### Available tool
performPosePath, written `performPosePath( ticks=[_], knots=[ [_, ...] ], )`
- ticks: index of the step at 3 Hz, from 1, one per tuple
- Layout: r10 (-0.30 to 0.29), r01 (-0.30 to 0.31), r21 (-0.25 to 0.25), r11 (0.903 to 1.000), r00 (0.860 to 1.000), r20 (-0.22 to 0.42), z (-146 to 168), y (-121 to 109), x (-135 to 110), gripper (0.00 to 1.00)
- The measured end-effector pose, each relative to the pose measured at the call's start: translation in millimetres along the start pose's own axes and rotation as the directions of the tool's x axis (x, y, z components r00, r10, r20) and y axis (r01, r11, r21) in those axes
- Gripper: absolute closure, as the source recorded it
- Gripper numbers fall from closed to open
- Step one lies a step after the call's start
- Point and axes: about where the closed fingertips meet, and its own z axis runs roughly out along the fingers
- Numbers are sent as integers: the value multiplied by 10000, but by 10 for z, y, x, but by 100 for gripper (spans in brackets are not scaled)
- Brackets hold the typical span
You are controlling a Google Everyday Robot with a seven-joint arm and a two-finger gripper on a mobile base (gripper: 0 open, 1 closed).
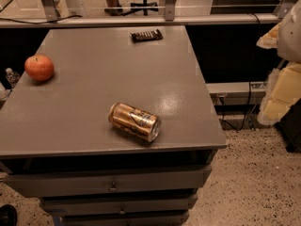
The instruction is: Move rxbar chocolate near orange can
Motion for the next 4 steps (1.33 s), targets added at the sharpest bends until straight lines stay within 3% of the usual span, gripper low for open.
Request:
performPosePath(
  ticks=[2,4],
  knots=[
    [-21,22,-13,10000,9996,264,23,-17,-53,0],
    [-167,214,-238,9995,9829,1831,591,-351,-699,0]
  ],
)
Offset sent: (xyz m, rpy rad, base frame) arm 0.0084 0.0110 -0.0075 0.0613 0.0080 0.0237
